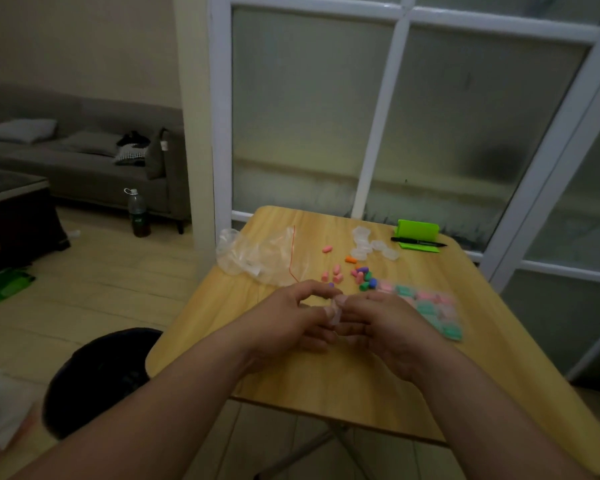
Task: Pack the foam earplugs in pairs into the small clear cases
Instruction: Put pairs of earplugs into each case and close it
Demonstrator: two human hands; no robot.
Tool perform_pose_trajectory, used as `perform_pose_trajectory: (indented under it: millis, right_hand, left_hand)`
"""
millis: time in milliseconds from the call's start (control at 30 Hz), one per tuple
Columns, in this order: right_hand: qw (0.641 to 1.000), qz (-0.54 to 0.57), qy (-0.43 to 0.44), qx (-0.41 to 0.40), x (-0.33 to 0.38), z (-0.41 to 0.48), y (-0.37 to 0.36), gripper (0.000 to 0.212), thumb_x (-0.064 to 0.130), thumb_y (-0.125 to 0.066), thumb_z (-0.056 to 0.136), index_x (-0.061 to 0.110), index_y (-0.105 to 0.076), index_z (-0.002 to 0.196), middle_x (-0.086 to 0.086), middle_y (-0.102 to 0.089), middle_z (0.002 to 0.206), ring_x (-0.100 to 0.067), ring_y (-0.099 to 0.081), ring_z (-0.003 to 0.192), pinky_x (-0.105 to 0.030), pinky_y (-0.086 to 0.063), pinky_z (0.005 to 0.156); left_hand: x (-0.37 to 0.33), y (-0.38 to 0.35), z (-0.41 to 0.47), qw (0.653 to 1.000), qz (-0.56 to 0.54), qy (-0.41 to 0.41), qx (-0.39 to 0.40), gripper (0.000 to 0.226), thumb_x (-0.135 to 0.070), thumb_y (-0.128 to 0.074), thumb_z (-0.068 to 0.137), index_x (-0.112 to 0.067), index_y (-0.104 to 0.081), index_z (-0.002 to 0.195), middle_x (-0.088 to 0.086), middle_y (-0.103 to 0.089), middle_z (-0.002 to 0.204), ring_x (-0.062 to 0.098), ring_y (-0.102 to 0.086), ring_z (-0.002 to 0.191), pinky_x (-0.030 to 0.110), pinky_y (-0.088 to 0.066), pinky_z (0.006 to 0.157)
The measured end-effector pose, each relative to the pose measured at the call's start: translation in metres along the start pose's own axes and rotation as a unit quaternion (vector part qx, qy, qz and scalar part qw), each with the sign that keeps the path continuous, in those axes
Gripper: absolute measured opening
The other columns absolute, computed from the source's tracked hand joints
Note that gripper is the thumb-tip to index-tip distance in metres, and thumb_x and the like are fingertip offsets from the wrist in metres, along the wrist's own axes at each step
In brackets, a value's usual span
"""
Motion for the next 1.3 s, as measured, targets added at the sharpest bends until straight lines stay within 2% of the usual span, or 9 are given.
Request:
perform_pose_trajectory:
  millis: [100,233,400,667,800,867,1000,1133,1300]
  right_hand:
    - [1.0,-0.005,-0.001,0.0,-0.001,0.008,-0.004,0.035,0.016,-0.074,0.095,-0.009,-0.069,0.119,-0.019,-0.076,0.093,-0.025,-0.07,0.077,-0.029,-0.055,0.062]
    - [1.0,-0.02,-0.001,0.012,-0.002,0.015,-0.005,0.034,0.017,-0.075,0.093,-0.009,-0.071,0.115,-0.018,-0.077,0.092,-0.024,-0.071,0.076,-0.031,-0.057,0.065]
    - [0.998,-0.06,0.01,-0.003,-0.002,0.019,-0.003,0.024,0.019,-0.079,0.091,0.002,-0.07,0.105,-0.012,-0.078,0.084,-0.018,-0.071,0.07,-0.031,-0.054,0.063]
    - [0.991,-0.122,0.038,-0.035,0.0,0.018,0.005,0.029,0.025,-0.083,0.083,0.001,-0.072,0.096,-0.012,-0.077,0.078,-0.025,-0.072,0.073,-0.043,-0.057,0.075]
    - [0.991,-0.113,0.041,-0.055,0.0,0.017,0.008,0.015,0.017,-0.077,0.083,0.005,-0.071,0.089,-0.012,-0.073,0.072,-0.024,-0.067,0.067,-0.037,-0.051,0.063]
    - [0.993,-0.093,0.037,-0.061,0.0,0.017,0.01,0.014,0.014,-0.071,0.086,0.002,-0.073,0.094,-0.013,-0.072,0.076,-0.023,-0.065,0.064,-0.033,-0.051,0.06]
    - [0.994,-0.07,0.036,-0.075,0.006,0.011,0.013,0.015,0.011,-0.066,0.096,0.0,-0.076,0.099,-0.011,-0.072,0.076,-0.02,-0.068,0.064,-0.031,-0.055,0.058]
    - [0.955,-0.226,0.103,-0.163,0.015,0.01,0.026,0.013,0.016,-0.066,0.096,0.014,-0.077,0.089,-0.005,-0.075,0.076,-0.014,-0.07,0.06,-0.04,-0.063,0.063]
    - [0.926,-0.312,0.156,-0.148,0.02,0.011,0.022,0.015,0.016,-0.067,0.094,0.024,-0.079,0.094,0.006,-0.076,0.084,-0.011,-0.072,0.071,-0.044,-0.064,0.075]
  left_hand:
    - [0.004,0.006,0.002,1.0,-0.013,0.007,-0.002,0.033,-0.021,-0.069,0.099,-0.025,-0.066,0.132,0.019,-0.077,0.111,0.033,-0.074,0.106,0.041,-0.064,0.089]
    - [0.008,0.01,0.007,1.0,-0.026,0.012,-0.004,0.034,-0.023,-0.072,0.098,-0.022,-0.067,0.132,0.019,-0.077,0.11,0.034,-0.075,0.106,0.041,-0.063,0.089]
    - [0.012,0.011,0.013,0.999,-0.04,0.037,-0.003,0.033,-0.017,-0.07,0.098,-0.022,-0.068,0.131,0.02,-0.077,0.111,0.032,-0.076,0.103,0.04,-0.064,0.087]
    - [0.016,0.003,0.017,0.995,-0.082,0.058,-0.001,0.027,-0.011,-0.07,0.097,-0.015,-0.071,0.124,0.028,-0.073,0.114,0.034,-0.075,0.098,0.042,-0.064,0.088]
    - [0.02,0.004,0.019,0.992,-0.104,0.069,-0.013,0.023,-0.007,-0.066,0.098,-0.014,-0.073,0.119,0.025,-0.076,0.103,0.033,-0.076,0.093,0.045,-0.064,0.088]
    - [0.021,0.007,0.019,0.989,-0.123,0.077,-0.02,0.024,-0.006,-0.061,0.1,-0.014,-0.073,0.119,0.023,-0.076,0.098,0.033,-0.077,0.093,0.045,-0.064,0.088]
    - [0.02,0.004,0.018,0.98,-0.18,0.081,-0.018,0.029,-0.004,-0.057,0.1,-0.01,-0.069,0.125,0.032,-0.072,0.108,0.035,-0.077,0.098,0.043,-0.064,0.087]
    - [0.019,-0.003,0.019,0.963,-0.253,0.091,-0.021,0.035,0.007,-0.049,0.1,-0.003,-0.061,0.131,0.037,-0.066,0.125,0.039,-0.076,0.101,0.043,-0.064,0.084]
    - [0.023,-0.014,0.017,0.95,-0.283,0.126,0.027,0.048,0.019,-0.044,0.094,-0.003,-0.05,0.136,0.035,-0.069,0.119,0.035,-0.076,0.092,0.038,-0.066,0.077]
Point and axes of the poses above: each hand's wrist, its own z-axis towards the middle knuckle, its own y-axis out of the back of the hand, x = y × z, the point moved 6 cm from there along z, towards the middle knuckle
